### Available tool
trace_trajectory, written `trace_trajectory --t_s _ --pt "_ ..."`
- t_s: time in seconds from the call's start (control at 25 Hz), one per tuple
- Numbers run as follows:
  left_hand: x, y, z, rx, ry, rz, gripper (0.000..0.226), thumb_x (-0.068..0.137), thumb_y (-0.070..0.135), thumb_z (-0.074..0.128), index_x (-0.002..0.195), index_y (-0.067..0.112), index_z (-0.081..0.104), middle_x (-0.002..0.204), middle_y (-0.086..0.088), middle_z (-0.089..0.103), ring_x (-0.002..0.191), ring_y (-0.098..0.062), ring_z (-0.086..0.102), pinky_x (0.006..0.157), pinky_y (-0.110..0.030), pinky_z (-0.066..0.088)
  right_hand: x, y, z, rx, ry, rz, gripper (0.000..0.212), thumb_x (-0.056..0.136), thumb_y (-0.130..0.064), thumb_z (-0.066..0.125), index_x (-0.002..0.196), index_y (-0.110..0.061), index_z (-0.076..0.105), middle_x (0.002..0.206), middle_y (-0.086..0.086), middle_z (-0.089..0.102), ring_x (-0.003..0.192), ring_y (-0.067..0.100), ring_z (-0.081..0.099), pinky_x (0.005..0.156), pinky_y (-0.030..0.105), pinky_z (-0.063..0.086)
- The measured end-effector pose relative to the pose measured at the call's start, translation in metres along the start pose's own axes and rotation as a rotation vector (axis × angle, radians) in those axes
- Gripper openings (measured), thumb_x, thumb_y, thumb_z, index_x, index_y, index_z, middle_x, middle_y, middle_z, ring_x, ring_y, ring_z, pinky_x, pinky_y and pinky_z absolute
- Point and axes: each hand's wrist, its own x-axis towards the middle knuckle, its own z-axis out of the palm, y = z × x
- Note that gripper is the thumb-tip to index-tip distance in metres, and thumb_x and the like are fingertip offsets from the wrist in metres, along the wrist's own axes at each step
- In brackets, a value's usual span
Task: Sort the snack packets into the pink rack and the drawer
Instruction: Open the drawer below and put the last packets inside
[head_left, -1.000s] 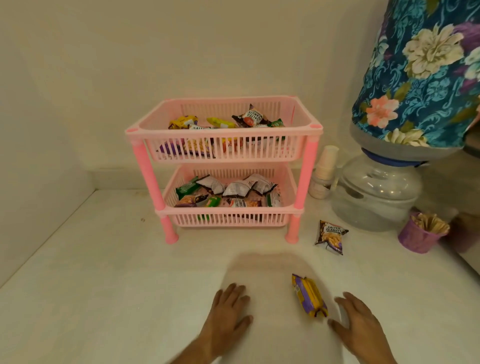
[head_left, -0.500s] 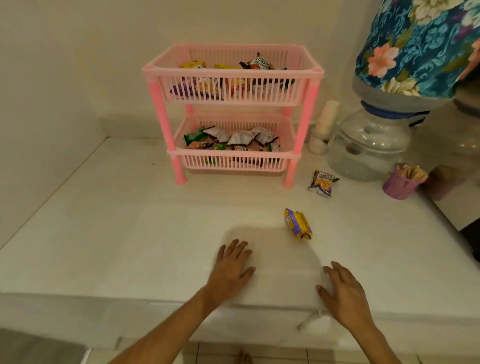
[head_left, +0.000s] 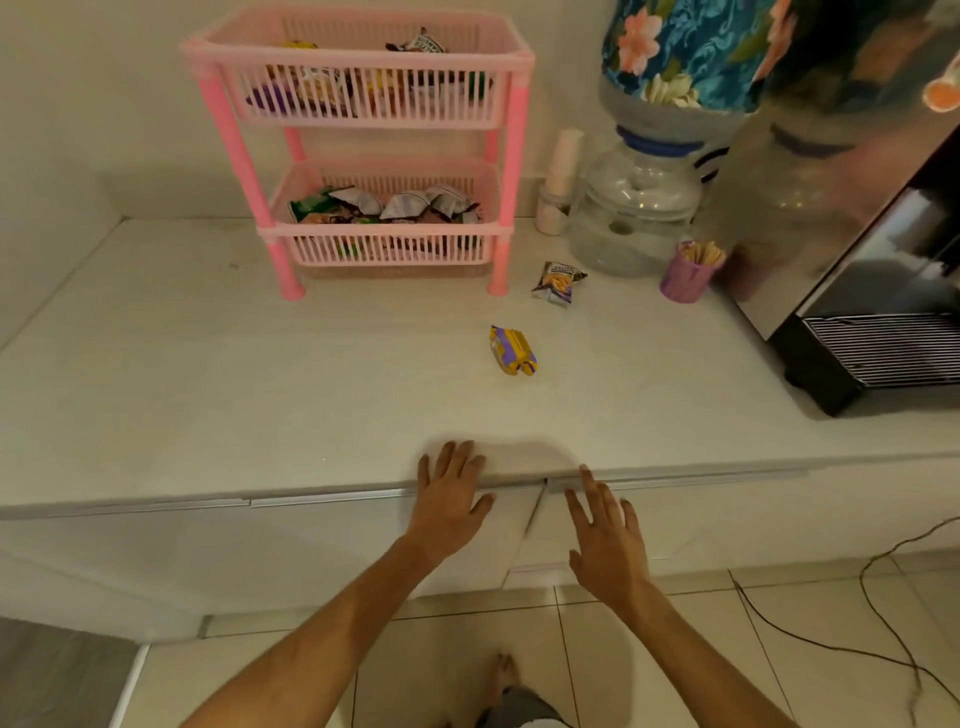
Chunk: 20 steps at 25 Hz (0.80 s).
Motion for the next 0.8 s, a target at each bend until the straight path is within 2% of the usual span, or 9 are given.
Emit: trace_trajectory --t_s 0.12,0.2,0.28,0.4,0.48,0.56,0.64,0.72,0.8 --pt "-0.005 0.026 0.008 0.019 -0.011 0.081 0.057 0.095 0.04 0.046 0.145 0.016 0.033 0.158 -0.005 0.018 0.147 -0.027 0.008 0.119 -0.048 0.005 -0.002 0.007 -0.001 0.004 -0.036 -0.007 0.093 0.056 -0.027 0.08 0.14 -0.009 0.044 0.158 0.015 0.017 0.134 0.035 0.04 0.1 0.053 0.042" --pt "-0.009 0.041 0.015 0.003 0.036 0.208 0.053 0.09 0.032 0.054 0.139 0.013 0.043 0.151 -0.009 0.036 0.142 -0.031 0.026 0.115 -0.05 0.024 -0.003 0.008 0.002 0.028 -0.081 -0.005 0.09 0.053 -0.024 0.081 0.136 -0.008 0.049 0.153 0.017 0.03 0.13 0.037 0.046 0.099 0.052 0.044" --pt "-0.011 0.058 0.026 -0.043 0.104 0.321 0.049 0.084 0.023 0.063 0.131 0.011 0.052 0.139 -0.009 0.052 0.131 -0.031 0.045 0.108 -0.045 0.039 -0.007 0.011 0.005 0.1 -0.118 -0.009 0.089 0.055 -0.026 0.082 0.135 -0.006 0.048 0.148 0.019 0.037 0.126 0.037 0.049 0.101 0.049 0.043" --pt "-0.009 0.078 0.039 -0.029 0.084 0.36 0.049 0.079 0.019 0.066 0.127 0.01 0.057 0.134 -0.01 0.056 0.126 -0.03 0.051 0.102 -0.039 0.045 -0.003 0.018 0.005 0.321 -0.17 0.086 0.087 0.076 -0.032 0.07 0.147 -0.008 0.026 0.154 0.014 0.023 0.138 0.03 0.033 0.112 0.04 0.032" --pt "-0.007 0.093 0.046 -0.05 0.022 0.338 0.05 0.082 0.015 0.062 0.131 0.009 0.053 0.137 -0.01 0.053 0.128 -0.029 0.048 0.1 -0.038 0.047 0.008 0.027 -0.003 0.634 -0.205 0.215 0.083 0.081 -0.031 0.067 0.147 -0.008 0.023 0.154 0.011 0.02 0.138 0.027 0.031 0.112 0.037 0.033" --pt "-0.005 0.11 0.049 -0.165 -0.053 0.197 0.05 0.087 0.012 0.057 0.136 0.012 0.047 0.139 -0.005 0.051 0.125 -0.023 0.049 0.098 -0.031 0.046 0.023 0.031 -0.014 1.276 -0.283 0.484 0.058 0.082 -0.019 0.068 0.134 -0.007 0.045 0.14 0.009 0.039 0.124 0.025 0.045 0.098 0.034 0.043" --pt "0.0 0.128 0.048 -0.505 -0.094 -0.141 0.049 0.088 0.01 0.058 0.135 0.013 0.048 0.134 -0.003 0.055 0.116 -0.019 0.054 0.093 -0.025 0.044 0.035 0.038 -0.02 1.892 -0.191 0.813 0.011 0.085 -0.004 0.059 0.095 -0.006 0.063 0.103 0.008 0.058 0.1 0.025 0.054 0.081 0.03 0.045" --pt "0.008 0.141 0.046 -1.043 -0.096 -0.531 0.043 0.087 0.004 0.059 0.129 0.01 0.052 0.125 -0.006 0.059 0.108 -0.02 0.058 0.089 -0.028 0.046 0.043 0.053 -0.024 2.235 -0.089 1.055 0.016 0.084 0.0 0.051 0.071 -0.008 0.054 0.08 0.007 0.052 0.078 0.024 0.054 0.076 0.03 0.046" --pt "0.017 0.146 0.04 -1.515 -0.075 -0.796 0.03 0.089 -0.001 0.054 0.119 0.006 0.056 0.105 -0.01 0.062 0.094 -0.021 0.059 0.079 -0.03 0.048 0.049 0.069 -0.026 2.423 0.02 1.133 0.013 0.081 -0.006 0.049 0.069 -0.011 0.048 0.076 0.006 0.044 0.071 0.022 0.048 0.086 0.032 0.046"
